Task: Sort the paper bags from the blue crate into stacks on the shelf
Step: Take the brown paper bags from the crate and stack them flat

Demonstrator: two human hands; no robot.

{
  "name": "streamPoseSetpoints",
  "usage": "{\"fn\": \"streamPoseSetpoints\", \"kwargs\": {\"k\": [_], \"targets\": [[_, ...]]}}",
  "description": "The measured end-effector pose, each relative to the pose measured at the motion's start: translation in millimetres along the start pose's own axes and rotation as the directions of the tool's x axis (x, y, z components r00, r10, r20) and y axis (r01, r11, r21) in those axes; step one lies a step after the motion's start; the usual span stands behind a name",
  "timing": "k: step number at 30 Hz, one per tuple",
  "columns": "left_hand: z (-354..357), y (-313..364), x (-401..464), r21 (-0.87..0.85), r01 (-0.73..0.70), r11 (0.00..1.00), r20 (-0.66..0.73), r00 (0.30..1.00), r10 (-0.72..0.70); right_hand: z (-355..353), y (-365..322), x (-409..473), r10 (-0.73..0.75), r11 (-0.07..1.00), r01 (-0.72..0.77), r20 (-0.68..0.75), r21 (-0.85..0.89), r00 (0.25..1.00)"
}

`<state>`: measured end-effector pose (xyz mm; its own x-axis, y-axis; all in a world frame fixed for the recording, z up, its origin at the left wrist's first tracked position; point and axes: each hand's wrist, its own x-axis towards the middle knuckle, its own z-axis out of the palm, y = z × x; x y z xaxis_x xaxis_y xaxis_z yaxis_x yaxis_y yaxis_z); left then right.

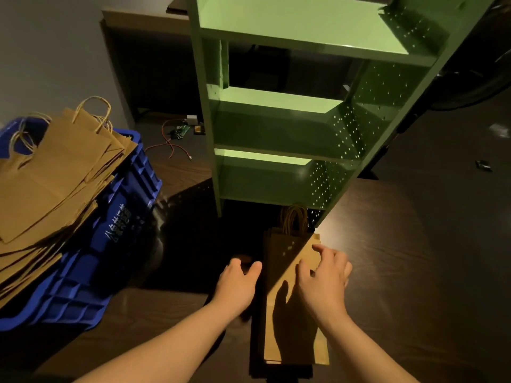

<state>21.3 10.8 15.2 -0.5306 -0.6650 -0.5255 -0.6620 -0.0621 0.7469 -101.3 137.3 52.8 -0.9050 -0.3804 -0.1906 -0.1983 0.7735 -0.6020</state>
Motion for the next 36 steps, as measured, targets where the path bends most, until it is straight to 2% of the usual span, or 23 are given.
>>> {"fn": "streamPoseSetpoints", "kwargs": {"k": [3, 6, 11, 15, 21, 23, 27, 30, 32, 34, 35, 36], "targets": [[-29.5, 4.7, 0.5, -0.056, -0.006, 0.998, 0.016, 1.0, 0.007, 4.1, -26.2, -4.1, -0.127, 0.992, 0.127, 0.039, 0.017, 0.991], [-65.3, 12.0, -1.5, -0.13, -0.027, 0.991, 0.029, 0.999, 0.031, 8.4, -62.4, -15.3, -0.198, 0.978, 0.187, 0.138, 0.092, 0.97], [-141.6, 28.4, -20.8, -0.204, -0.082, 0.976, -0.038, 0.996, 0.076, 31.3, -126.9, -29.2, -0.403, 0.909, 0.372, 0.172, 0.186, 0.899], [-199.6, 31.5, -43.8, -0.265, -0.156, 0.951, -0.112, 0.985, 0.131, 52.6, -176.8, -44.3, -0.463, 0.878, 0.411, 0.219, 0.245, 0.859], [-275.9, 17.2, -74.4, -0.456, -0.217, 0.863, -0.233, 0.965, 0.12, 83.9, -243.1, -59.8, -0.483, 0.854, 0.381, 0.27, 0.354, 0.833], [-298.6, 8.8, -77.0, -0.532, -0.233, 0.814, -0.309, 0.948, 0.07, 92.9, -261.1, -64.4, -0.477, 0.857, 0.364, 0.292, 0.365, 0.829], [-348.0, -16.4, -67.5, -0.722, -0.242, 0.648, -0.447, 0.878, -0.17, 109.0, -298.0, -74.0, -0.501, 0.832, 0.357, 0.299, 0.424, 0.812], [-381.7, -37.6, -50.2, -0.838, -0.225, 0.497, -0.422, 0.844, -0.33, 119.9, -325.1, -76.0, -0.524, 0.823, 0.378, 0.307, 0.425, 0.795], [-401.2, -51.6, -36.7, -0.885, -0.171, 0.434, -0.368, 0.827, -0.424, 128.7, -341.4, -76.2, -0.545, 0.819, 0.42, 0.3, 0.391, 0.783], [-415.8, -65.9, -22.3, -0.88, -0.102, 0.463, -0.343, 0.811, -0.473, 137.4, -355.5, -77.8, -0.565, 0.812, 0.456, 0.299, 0.363, 0.769], [-420.1, -72.9, -15.1, -0.834, -0.059, 0.548, -0.367, 0.802, -0.472, 142.3, -361.0, -78.3, -0.576, 0.808, 0.475, 0.297, 0.35, 0.761], [-422.0, -79.2, -9.7, -0.717, 0.005, 0.697, -0.425, 0.79, -0.443, 146.2, -365.0, -78.9, -0.586, 0.803, 0.494, 0.294, 0.332, 0.755]]}}
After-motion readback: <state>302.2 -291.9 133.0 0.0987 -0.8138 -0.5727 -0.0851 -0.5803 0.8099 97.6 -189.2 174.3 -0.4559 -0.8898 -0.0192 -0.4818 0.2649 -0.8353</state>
